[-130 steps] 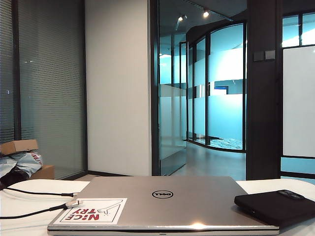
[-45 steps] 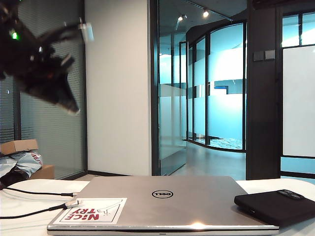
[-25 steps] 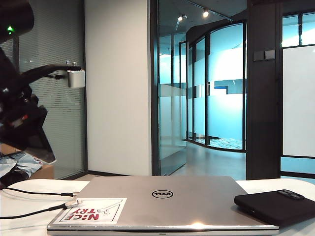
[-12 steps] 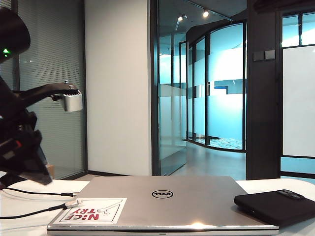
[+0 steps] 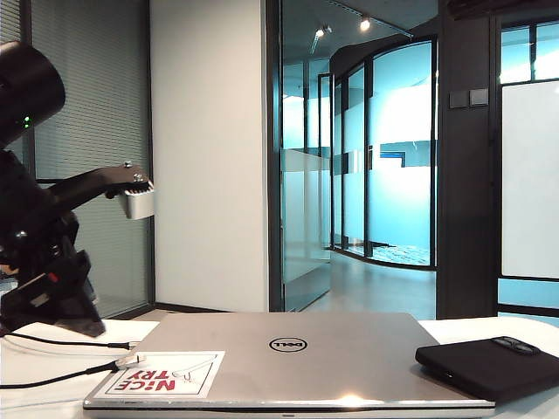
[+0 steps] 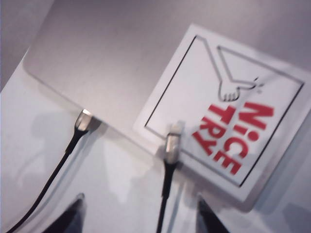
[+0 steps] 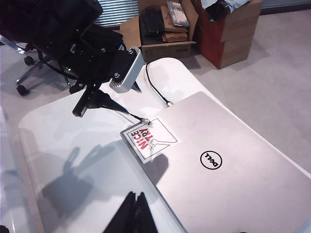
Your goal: Pick up the charging cable and the phone, plug the charging cable into the charging port on the phone, and finally place them back on the table.
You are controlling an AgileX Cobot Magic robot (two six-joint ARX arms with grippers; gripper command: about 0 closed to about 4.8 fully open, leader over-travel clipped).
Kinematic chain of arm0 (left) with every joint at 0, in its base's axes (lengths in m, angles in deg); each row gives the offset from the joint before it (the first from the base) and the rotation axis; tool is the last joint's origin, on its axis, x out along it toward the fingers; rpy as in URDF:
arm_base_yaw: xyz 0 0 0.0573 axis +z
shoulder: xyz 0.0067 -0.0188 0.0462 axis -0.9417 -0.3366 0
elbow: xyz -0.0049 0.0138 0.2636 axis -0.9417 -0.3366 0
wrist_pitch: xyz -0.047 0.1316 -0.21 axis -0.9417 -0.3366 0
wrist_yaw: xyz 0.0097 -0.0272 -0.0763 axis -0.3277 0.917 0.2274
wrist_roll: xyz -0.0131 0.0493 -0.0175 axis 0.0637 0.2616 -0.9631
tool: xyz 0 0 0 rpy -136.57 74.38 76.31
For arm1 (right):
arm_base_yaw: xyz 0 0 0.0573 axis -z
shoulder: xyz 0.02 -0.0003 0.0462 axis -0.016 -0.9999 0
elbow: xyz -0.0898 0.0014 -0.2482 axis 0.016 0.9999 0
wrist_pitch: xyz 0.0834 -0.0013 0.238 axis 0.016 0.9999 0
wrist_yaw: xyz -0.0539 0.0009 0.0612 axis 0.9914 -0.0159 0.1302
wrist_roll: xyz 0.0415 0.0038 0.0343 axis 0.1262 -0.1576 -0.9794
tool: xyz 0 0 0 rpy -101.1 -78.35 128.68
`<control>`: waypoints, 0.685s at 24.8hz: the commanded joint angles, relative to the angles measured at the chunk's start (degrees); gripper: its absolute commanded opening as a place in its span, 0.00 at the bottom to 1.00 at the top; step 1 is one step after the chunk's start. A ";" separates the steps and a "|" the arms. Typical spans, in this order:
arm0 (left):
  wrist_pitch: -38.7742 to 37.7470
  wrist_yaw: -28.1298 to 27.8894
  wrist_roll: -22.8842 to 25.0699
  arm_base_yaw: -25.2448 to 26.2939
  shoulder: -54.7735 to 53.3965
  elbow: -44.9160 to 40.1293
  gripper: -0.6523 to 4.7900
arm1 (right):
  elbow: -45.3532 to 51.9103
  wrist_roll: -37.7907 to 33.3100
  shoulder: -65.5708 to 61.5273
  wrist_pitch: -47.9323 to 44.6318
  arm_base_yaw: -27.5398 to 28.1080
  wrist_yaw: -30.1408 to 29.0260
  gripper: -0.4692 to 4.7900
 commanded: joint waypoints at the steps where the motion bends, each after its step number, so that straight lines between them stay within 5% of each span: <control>1: 0.52 -0.13 0.74 1.22 0.07 -0.02 0.64 | -0.44 0.17 0.02 -0.61 0.02 -0.31 0.08; 17: 0.61 -0.07 0.74 1.18 -3.15 -0.02 0.64 | -0.44 0.15 0.02 -0.63 0.04 0.13 0.08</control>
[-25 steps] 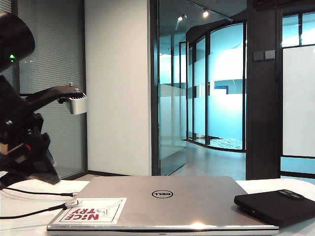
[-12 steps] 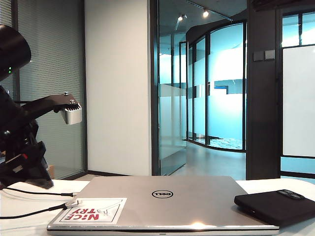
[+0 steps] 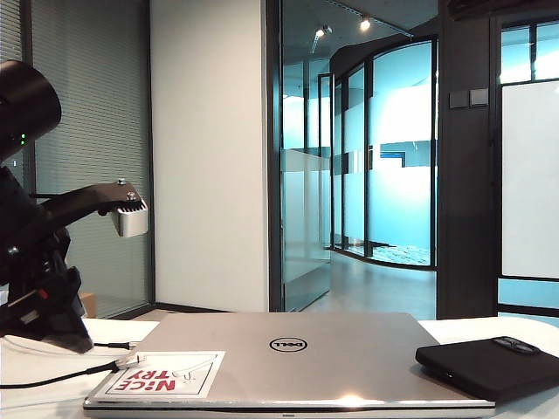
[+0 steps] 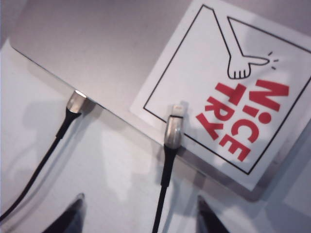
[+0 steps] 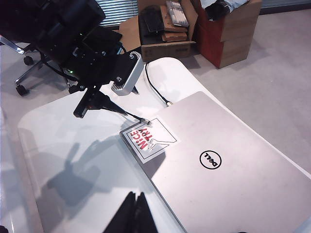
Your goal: Pick up the charging cable and the phone, plug the charging cable into the charging port on the phone, and finally place them back on the table.
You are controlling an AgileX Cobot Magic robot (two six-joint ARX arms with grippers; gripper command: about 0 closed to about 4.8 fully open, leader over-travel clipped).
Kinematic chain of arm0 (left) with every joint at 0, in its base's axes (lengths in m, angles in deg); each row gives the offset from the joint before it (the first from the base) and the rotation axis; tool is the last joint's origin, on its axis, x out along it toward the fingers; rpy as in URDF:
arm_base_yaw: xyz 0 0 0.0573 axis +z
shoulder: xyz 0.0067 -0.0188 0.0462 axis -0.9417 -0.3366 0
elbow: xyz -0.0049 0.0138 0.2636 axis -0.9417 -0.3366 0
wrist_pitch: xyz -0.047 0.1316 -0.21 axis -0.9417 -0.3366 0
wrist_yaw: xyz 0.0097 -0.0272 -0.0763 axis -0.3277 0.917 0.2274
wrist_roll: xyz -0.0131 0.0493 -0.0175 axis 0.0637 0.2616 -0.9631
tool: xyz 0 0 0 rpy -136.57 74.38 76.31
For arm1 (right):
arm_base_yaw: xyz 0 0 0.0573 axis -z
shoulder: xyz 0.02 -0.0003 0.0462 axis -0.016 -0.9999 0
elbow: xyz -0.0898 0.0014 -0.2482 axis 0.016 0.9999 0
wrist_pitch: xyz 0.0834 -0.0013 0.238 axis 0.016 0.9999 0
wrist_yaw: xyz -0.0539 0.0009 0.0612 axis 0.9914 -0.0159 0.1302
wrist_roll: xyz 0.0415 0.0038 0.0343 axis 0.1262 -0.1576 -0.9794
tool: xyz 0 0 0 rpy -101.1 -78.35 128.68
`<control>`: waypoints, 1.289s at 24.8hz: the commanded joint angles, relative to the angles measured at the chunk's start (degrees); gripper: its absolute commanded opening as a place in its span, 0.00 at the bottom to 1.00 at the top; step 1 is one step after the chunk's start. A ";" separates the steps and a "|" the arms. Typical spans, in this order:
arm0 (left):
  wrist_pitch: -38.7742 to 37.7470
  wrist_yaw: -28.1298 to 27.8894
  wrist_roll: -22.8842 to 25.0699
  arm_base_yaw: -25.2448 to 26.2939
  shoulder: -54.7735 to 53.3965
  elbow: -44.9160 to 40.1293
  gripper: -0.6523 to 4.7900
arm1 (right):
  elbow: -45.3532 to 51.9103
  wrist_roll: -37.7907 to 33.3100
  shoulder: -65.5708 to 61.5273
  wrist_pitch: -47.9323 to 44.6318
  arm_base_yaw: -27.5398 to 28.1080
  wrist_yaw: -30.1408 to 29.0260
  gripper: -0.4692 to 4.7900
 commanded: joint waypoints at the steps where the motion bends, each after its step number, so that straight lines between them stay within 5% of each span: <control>1: 0.33 0.26 0.24 0.02 -0.59 -0.02 0.64 | -0.44 0.15 0.02 -0.61 0.02 0.00 0.08; 32: 8.28 0.44 0.24 0.00 -7.56 0.00 0.64 | -0.44 0.15 0.02 -0.68 0.11 0.37 0.08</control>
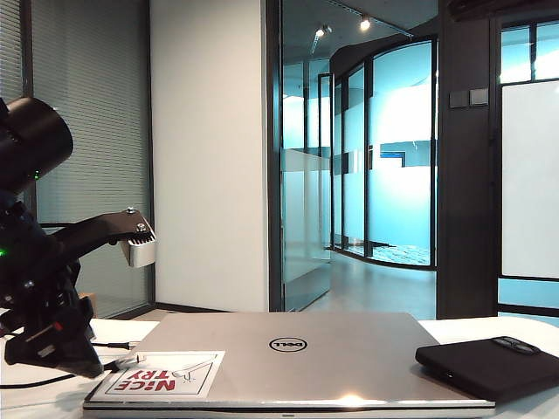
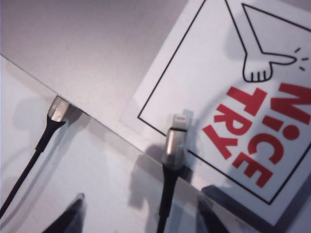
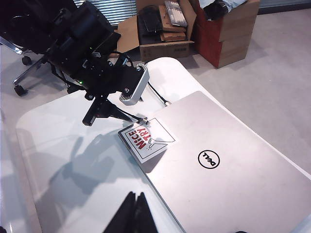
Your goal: Pick up the charging cable and the phone, plug the charging cable into the charging port on the phone, and finally place them back on the table.
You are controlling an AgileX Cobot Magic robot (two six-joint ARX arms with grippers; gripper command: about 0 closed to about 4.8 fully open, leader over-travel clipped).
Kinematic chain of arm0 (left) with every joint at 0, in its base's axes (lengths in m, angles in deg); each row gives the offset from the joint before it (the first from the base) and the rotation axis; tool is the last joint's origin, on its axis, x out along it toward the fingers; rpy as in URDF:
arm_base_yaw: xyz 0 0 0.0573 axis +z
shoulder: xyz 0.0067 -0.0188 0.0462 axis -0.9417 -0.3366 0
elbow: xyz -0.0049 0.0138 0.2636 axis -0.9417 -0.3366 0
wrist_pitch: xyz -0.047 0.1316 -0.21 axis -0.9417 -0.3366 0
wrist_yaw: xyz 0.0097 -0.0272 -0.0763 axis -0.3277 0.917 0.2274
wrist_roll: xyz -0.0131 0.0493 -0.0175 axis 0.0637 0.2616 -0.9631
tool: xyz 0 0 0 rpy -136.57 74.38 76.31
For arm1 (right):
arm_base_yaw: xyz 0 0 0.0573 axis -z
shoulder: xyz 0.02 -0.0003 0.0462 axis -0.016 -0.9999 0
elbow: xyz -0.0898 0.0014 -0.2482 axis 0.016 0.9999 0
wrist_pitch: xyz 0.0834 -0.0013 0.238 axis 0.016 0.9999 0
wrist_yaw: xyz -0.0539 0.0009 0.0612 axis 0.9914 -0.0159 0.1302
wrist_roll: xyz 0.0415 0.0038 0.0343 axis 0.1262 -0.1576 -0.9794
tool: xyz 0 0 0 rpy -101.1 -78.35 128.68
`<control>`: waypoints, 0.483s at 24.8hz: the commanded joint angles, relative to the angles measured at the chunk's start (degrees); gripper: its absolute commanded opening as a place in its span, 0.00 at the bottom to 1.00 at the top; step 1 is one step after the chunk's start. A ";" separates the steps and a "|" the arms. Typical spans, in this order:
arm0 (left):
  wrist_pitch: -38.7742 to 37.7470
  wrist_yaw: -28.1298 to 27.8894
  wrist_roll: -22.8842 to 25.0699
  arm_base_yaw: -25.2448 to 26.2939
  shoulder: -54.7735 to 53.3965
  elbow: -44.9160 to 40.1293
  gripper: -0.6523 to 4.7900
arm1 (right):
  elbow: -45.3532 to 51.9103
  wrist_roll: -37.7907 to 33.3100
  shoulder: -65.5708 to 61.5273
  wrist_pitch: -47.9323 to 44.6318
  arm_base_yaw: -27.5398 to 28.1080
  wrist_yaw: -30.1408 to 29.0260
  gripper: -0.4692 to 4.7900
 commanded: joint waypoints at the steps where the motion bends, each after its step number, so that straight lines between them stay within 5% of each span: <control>1: 0.55 0.44 0.26 0.02 0.20 0.00 0.64 | -0.44 0.15 0.00 -0.68 0.09 0.09 0.08; 12: 0.90 0.42 0.24 0.02 -2.19 0.02 0.64 | -0.44 0.15 0.00 -1.11 0.09 0.09 0.08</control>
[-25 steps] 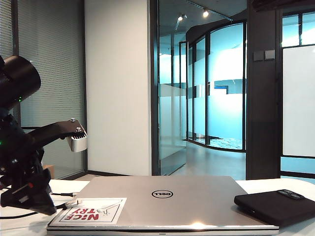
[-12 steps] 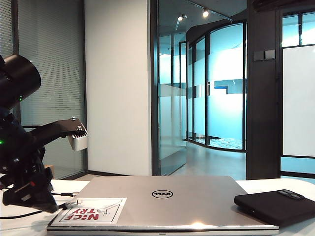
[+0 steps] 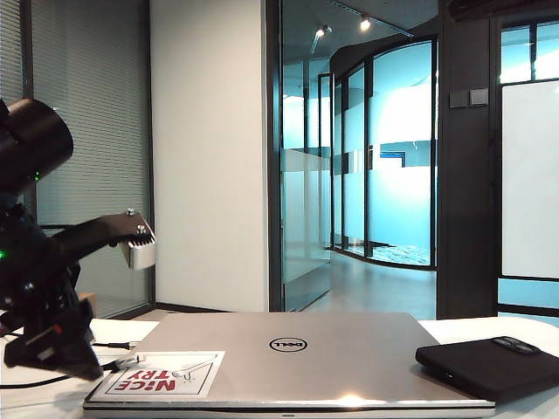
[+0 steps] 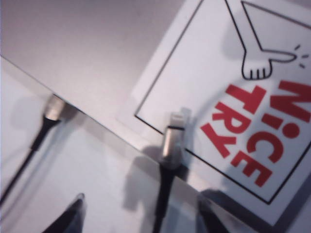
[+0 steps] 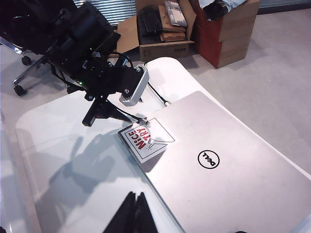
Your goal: Pick up the charging cable and the phone, plug the charging cable into the charging port on the phone, and finally place them back on the table.
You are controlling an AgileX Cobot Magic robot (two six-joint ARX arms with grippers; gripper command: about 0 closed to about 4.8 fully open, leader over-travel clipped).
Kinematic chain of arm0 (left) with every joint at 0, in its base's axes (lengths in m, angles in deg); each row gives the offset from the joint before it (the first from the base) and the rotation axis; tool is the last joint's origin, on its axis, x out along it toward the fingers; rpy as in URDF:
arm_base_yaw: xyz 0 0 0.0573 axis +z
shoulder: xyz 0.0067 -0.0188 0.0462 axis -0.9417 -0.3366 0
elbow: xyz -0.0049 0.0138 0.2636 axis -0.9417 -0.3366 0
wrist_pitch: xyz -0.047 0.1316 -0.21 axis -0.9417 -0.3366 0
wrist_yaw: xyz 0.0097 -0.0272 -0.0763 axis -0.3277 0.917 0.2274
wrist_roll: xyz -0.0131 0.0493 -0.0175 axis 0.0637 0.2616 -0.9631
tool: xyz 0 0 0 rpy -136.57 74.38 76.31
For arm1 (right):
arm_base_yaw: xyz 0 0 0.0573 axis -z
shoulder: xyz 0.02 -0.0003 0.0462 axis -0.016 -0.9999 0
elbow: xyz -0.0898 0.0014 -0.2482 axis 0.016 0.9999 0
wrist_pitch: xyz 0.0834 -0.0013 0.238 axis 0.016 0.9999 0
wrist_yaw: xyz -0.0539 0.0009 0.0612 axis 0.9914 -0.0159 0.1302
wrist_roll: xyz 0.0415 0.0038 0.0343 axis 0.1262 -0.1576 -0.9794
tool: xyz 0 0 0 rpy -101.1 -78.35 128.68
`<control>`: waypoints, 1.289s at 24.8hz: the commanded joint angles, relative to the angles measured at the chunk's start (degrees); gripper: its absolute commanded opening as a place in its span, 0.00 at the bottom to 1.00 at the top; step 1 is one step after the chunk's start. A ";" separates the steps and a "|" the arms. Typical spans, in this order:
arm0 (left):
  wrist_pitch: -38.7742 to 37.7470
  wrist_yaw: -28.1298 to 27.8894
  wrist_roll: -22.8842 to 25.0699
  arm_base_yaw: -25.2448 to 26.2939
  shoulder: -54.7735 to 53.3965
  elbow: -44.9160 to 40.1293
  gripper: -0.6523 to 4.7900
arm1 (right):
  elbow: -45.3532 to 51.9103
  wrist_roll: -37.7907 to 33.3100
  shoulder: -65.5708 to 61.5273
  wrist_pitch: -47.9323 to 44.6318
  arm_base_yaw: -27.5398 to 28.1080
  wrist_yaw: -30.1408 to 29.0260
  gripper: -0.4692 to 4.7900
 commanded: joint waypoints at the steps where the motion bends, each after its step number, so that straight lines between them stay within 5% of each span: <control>1: 0.96 0.42 0.24 0.02 -1.84 0.00 0.64 | -0.44 0.15 0.02 -1.07 0.09 0.04 0.08; 12: 1.88 0.44 0.26 -0.04 -2.23 0.07 0.59 | -0.44 0.13 0.02 -1.09 0.07 0.07 0.08; 19: 1.84 0.44 0.24 -0.04 -2.23 0.07 0.11 | -0.44 0.13 0.02 -1.07 0.07 0.07 0.08; 32: 0.68 1.11 -0.94 -0.04 1.18 2.25 0.11 | -0.44 0.11 0.00 -1.07 0.09 1.44 0.08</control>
